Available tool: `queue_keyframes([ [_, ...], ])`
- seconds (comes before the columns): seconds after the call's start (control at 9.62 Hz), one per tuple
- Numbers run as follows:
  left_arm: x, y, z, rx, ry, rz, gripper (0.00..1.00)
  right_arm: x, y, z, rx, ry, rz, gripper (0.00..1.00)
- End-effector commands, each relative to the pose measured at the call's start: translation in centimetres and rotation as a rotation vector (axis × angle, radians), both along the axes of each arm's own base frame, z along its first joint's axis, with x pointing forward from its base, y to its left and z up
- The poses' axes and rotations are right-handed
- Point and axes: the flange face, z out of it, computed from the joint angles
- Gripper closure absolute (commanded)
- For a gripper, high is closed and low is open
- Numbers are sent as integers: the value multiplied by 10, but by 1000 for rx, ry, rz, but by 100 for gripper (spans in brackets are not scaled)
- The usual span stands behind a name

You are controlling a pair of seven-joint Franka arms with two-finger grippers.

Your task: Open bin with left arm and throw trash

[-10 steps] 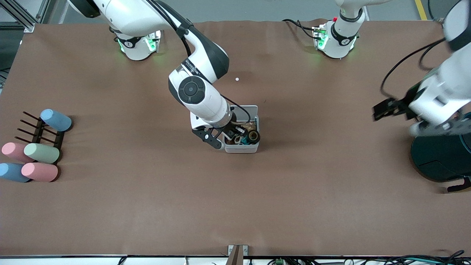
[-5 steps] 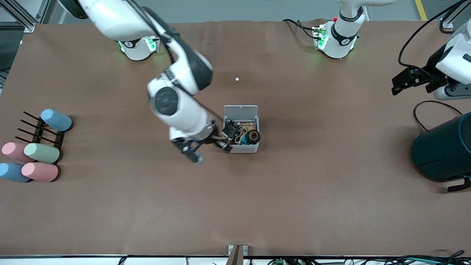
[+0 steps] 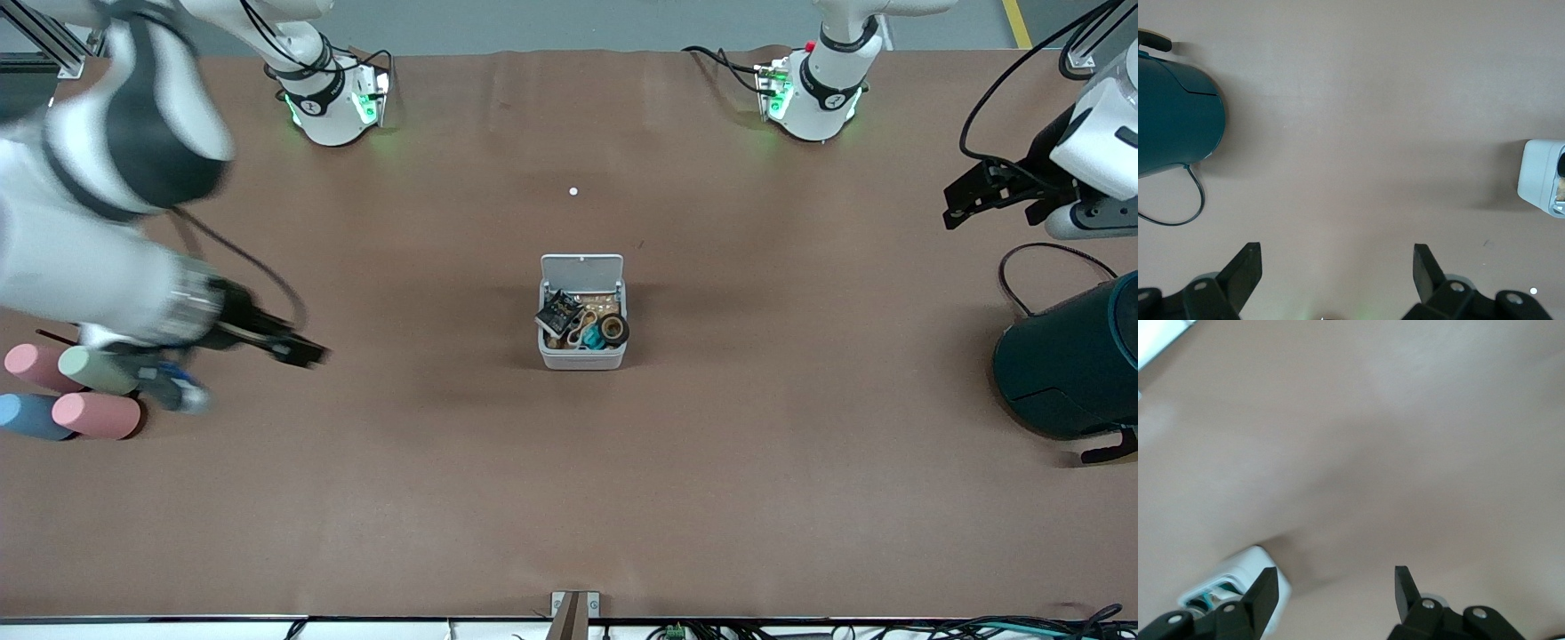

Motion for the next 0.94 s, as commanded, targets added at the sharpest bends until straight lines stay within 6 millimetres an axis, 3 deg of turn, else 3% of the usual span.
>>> queue_keyframes([
  [0.0, 2, 3, 8, -11, -6, -8, 0, -47, -82, 55, 2, -21, 192, 6],
  [0.1, 2, 3, 7, -14, -5, -8, 0, -68, -99, 79, -28, -24, 254, 6],
  [0.21, 3, 2, 6, -15, -2, -10, 0, -90, -91, 96, -129, -19, 292, 5],
  [0.31, 3, 3, 6, -14, -2, -10, 0, -111, -69, 107, -162, -23, 326, 4],
  [0.52, 3, 3, 6, -15, -2, -10, 0, -120, -63, 115, -165, -21, 353, 3],
  [0.83, 4, 3, 5, -16, -7, -8, 0, -122, -73, 126, -147, -41, 434, 1],
])
